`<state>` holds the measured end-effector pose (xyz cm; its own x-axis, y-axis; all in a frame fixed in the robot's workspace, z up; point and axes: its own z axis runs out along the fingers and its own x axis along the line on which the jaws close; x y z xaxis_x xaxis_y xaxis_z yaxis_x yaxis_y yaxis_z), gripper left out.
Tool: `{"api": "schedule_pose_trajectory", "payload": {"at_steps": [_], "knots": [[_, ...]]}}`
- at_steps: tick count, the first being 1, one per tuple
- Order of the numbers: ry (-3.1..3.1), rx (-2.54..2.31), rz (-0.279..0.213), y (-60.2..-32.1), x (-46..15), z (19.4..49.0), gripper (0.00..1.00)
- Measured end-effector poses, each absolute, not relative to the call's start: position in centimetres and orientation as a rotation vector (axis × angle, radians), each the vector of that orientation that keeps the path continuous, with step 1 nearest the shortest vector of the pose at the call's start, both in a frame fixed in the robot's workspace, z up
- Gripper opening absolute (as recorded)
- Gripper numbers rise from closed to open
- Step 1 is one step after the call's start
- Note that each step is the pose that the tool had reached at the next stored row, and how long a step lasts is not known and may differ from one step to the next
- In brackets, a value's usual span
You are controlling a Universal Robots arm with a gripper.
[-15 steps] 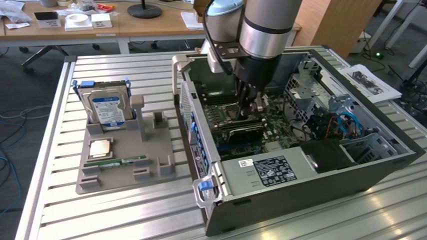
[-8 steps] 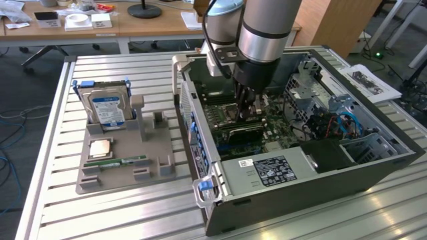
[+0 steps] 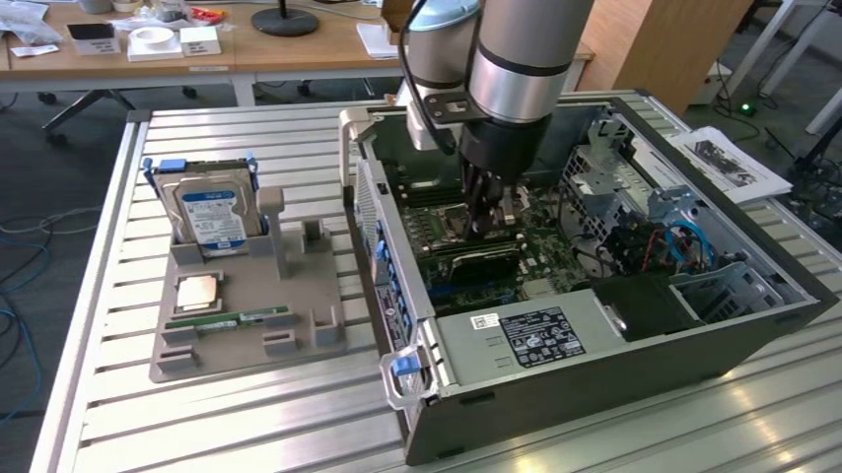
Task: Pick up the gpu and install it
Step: 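Press down on the gpu until it lock into place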
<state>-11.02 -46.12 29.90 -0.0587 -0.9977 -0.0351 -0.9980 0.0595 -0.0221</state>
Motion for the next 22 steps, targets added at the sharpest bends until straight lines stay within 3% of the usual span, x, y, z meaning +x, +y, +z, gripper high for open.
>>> {"api": "schedule_pose_trajectory", "payload": {"at_steps": [22], "knots": [[2.257,-2.127,0.012,-45.6,-11.1,27.4,0.11]]}}
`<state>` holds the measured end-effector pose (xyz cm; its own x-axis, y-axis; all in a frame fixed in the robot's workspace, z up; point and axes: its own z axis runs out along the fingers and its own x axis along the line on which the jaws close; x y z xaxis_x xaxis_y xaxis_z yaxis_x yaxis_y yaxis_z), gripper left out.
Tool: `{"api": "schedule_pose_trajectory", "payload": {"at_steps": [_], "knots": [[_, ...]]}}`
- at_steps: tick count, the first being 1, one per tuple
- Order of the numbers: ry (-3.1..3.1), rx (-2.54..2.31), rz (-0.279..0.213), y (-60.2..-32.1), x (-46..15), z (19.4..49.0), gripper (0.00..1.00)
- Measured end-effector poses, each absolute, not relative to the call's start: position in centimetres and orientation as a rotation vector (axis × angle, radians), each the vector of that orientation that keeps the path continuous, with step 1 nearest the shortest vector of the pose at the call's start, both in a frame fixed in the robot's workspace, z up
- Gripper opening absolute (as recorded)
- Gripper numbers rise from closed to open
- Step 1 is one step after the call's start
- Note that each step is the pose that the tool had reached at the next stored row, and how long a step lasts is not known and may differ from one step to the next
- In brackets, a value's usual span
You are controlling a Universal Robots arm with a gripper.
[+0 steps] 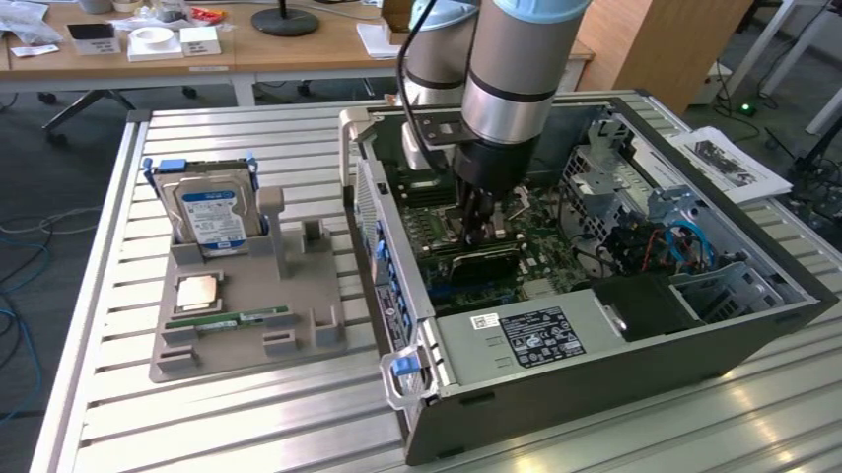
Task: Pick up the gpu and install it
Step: 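Press down on the gpu until it lock into place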
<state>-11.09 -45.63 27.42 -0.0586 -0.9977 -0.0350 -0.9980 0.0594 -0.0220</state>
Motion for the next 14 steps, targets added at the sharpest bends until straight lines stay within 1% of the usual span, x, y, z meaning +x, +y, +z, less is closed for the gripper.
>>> {"api": "schedule_pose_trajectory", "payload": {"at_steps": [14], "knots": [[2.256,-2.127,0.013,-45.50,-10.73,27.13,0.11]]}}
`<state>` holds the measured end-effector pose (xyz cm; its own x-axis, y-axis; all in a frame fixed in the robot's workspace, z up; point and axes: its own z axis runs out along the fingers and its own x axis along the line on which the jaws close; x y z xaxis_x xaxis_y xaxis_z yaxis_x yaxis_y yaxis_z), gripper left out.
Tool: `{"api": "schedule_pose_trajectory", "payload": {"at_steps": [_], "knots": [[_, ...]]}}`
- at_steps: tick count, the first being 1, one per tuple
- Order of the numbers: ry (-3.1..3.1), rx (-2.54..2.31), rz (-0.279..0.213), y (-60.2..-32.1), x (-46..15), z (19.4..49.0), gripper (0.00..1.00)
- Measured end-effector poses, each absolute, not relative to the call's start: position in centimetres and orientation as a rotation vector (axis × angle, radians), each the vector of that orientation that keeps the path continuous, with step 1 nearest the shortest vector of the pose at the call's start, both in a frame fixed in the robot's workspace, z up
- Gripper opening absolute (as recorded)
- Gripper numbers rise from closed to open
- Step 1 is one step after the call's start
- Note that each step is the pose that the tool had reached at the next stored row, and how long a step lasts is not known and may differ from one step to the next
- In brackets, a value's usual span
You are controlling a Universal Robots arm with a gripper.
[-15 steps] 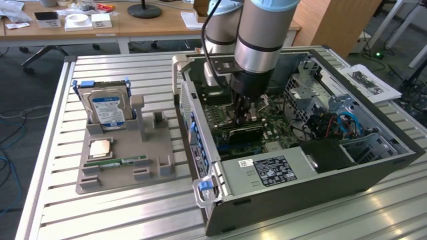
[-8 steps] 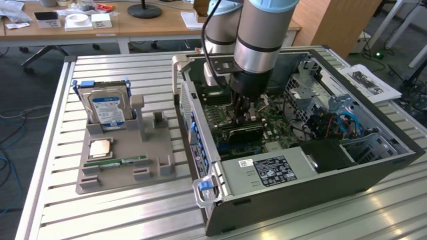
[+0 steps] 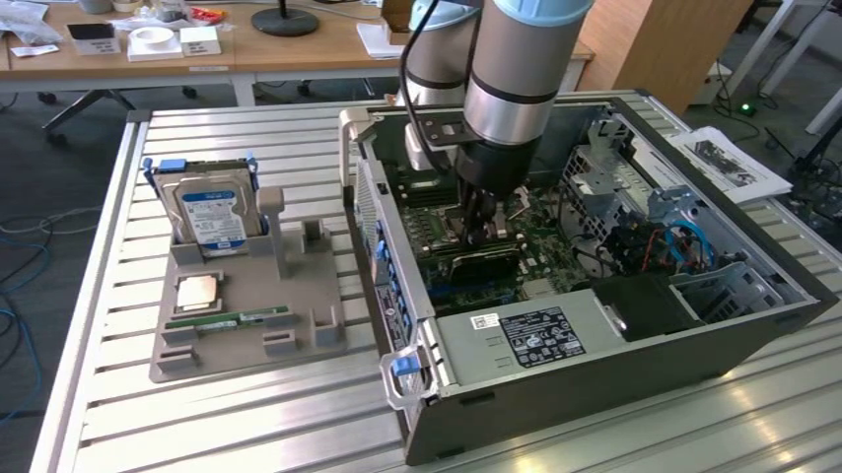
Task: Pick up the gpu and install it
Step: 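Press down on the gpu until it lock into place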
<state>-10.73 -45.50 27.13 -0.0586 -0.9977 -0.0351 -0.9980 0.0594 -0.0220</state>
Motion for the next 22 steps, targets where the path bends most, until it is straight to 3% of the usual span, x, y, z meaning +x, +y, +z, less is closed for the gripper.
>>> {"api": "schedule_pose_trajectory", "payload": {"at_steps": [22], "knots": [[2.256,-2.127,0.013,-45.51,-10.72,26.43,0.11]]}}
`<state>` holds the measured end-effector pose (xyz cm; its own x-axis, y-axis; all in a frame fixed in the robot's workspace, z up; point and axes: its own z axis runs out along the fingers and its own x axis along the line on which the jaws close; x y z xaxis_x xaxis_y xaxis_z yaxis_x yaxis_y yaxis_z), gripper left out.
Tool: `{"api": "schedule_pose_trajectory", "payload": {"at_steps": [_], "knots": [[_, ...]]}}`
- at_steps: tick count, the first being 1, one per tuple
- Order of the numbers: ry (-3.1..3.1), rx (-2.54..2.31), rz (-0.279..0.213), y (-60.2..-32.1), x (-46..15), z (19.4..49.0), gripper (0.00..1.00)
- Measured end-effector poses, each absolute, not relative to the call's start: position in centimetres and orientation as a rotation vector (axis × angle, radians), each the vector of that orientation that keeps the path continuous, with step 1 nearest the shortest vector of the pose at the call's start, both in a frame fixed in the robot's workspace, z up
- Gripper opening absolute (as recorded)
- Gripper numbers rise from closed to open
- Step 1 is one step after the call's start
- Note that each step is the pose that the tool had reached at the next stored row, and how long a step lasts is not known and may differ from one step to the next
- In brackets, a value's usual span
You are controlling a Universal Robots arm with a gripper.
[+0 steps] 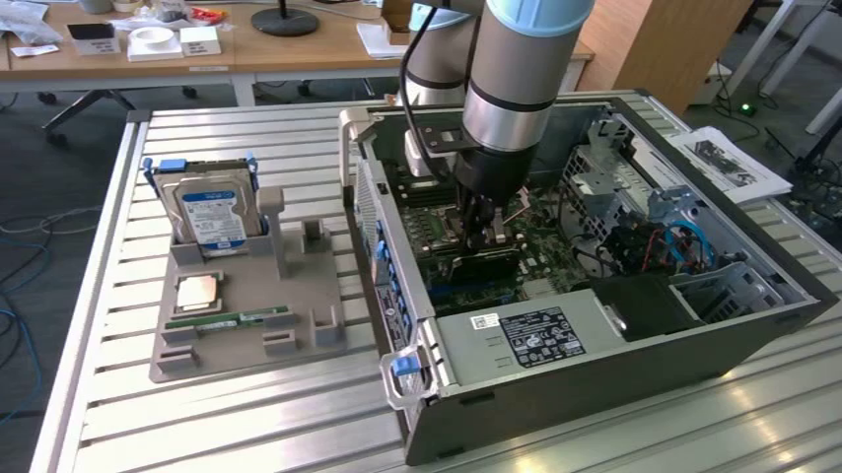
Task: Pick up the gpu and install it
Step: 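Press down on the gpu until it lock into place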
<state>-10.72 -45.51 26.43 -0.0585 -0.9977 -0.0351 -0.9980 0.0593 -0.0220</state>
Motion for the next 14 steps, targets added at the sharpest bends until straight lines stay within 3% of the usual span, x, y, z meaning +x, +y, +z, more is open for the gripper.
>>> {"api": "schedule_pose_trajectory", "payload": {"at_steps": [14], "knots": [[2.256,-2.127,0.013,-45.51,-10.73,26.32,0.11]]}}
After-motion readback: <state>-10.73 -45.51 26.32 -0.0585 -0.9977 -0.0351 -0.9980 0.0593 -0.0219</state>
